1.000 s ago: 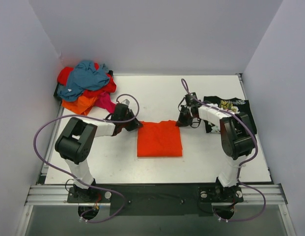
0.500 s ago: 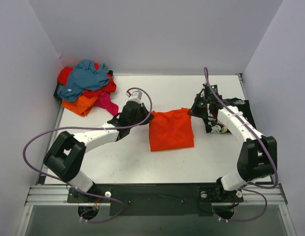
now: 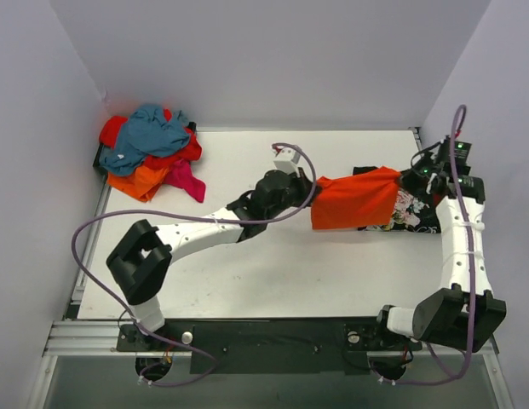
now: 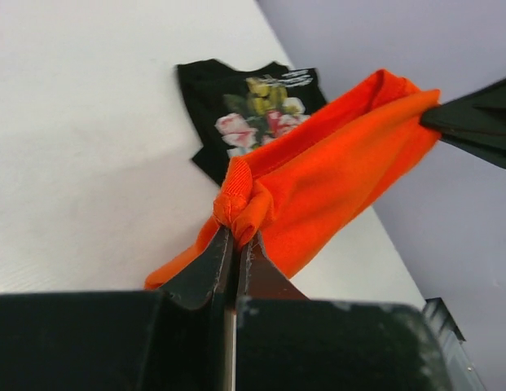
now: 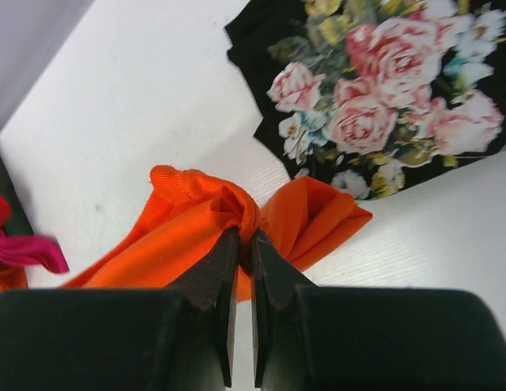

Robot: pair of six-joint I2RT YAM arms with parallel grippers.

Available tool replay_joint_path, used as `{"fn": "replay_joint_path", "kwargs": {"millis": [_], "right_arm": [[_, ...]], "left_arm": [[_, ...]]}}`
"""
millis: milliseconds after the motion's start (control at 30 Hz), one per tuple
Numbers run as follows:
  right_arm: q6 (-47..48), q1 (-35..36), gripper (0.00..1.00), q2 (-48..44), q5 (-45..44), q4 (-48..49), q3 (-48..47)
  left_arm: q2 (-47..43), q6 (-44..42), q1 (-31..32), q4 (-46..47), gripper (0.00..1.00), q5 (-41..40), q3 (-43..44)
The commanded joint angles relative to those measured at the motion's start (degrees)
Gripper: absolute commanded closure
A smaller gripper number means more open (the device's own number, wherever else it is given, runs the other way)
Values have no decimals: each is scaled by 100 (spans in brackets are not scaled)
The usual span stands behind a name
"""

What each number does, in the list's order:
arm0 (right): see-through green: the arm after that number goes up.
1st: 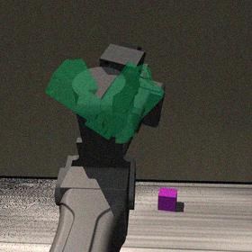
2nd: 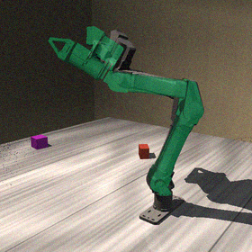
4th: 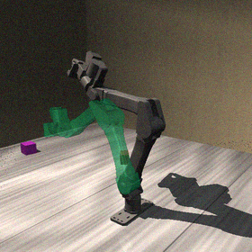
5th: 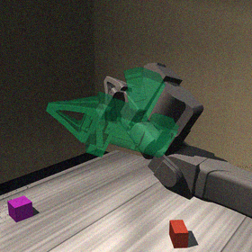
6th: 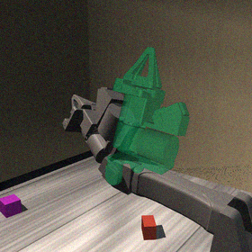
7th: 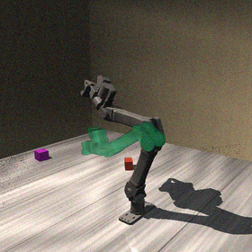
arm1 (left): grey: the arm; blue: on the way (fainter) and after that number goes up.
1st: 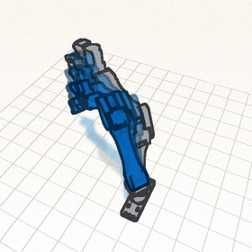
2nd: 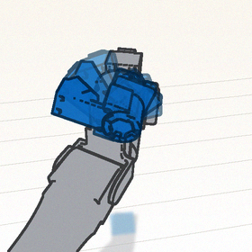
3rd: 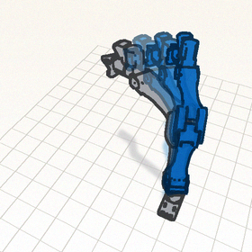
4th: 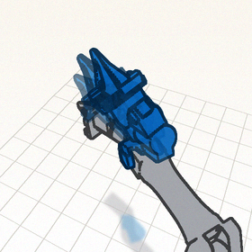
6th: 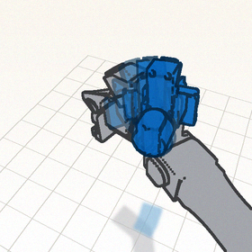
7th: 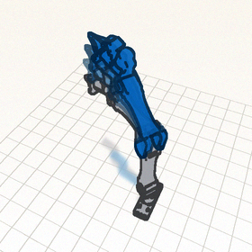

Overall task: Fold and stack the t-shirts
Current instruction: Put the neatly folded tshirt into the corner of the board with both arms

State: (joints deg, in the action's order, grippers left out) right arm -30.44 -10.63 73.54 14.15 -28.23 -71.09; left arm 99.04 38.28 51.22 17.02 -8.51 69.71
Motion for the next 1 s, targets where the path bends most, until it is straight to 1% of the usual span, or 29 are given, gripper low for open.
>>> {"fn": "replay_joint_path", "kwargs": {"millis": [0, 33, 200, 300, 400, 567, 600, 700, 967], "right_arm": [[-59, -798, 100, -173, 88, -420, -528], [-59, -930, 100, -164, 88, -455, -564], [20, -1756, 100, 98, 35, -464, -818], [73, -2109, 100, 327, 17, -464, -915], [73, -2442, 100, 547, 35, -464, -1021], [47, -2654, 100, 1021, -79, -447, -1179], [20, -2663, 100, 1109, -71, -438, -1214], [-33, -2698, 100, 1548, -9, -438, -1503], [-147, -2637, 100, 2366, 211, -183, -1926]], "left_arm": [[438, -286, 449, 408, 100, -142, 963], [536, -278, 485, 408, 100, -64, 1113], [1573, 30, 626, 557, 100, 227, 2123], [2143, 118, 749, 689, 100, 184, 2686], [2619, 206, 863, 514, 100, 166, 3258], [3392, 241, 907, 180, 100, 201, 4276], [3463, 250, 907, 127, 100, 201, 4366], [3814, 197, 933, -5, 100, 166, 4883], [4289, 39, 819, -269, 100, 96, 5798]]}}
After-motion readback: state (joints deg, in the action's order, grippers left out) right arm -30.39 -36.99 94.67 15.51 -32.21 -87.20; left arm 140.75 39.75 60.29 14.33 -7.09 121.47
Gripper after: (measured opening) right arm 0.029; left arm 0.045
